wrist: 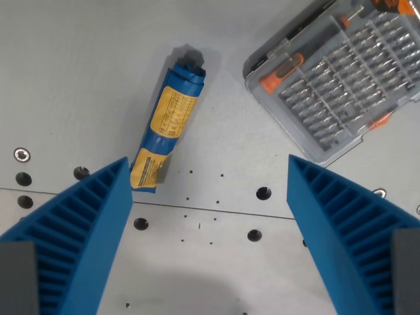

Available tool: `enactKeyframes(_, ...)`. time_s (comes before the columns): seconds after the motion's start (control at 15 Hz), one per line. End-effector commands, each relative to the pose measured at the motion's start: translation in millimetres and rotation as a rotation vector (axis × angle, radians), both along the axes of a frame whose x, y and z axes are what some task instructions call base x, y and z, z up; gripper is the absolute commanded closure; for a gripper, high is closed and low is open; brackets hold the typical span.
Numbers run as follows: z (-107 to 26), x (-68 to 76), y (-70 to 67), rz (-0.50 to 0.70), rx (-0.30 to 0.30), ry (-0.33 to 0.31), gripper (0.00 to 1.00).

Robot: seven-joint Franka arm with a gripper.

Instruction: Move above the blue bag

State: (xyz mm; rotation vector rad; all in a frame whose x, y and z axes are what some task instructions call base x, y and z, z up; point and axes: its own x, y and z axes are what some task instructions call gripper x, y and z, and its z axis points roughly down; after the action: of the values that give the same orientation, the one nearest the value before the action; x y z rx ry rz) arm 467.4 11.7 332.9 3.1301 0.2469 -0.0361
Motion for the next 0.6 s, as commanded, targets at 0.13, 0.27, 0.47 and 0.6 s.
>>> enactKeyframes(0.13, -13.7, -4.8, 5.9, -0.113, 0.001, -0.064, 0.00)
enactKeyframes(0.27, -22.1, -7.2, 8.4, -0.148, 0.002, -0.076, 0.00)
enactKeyframes(0.47, -35.7, -11.6, 12.1, -0.199, 0.003, -0.080, 0.00)
enactKeyframes(0.6, -45.5, -14.6, 14.6, -0.234, 0.006, -0.079, 0.00)
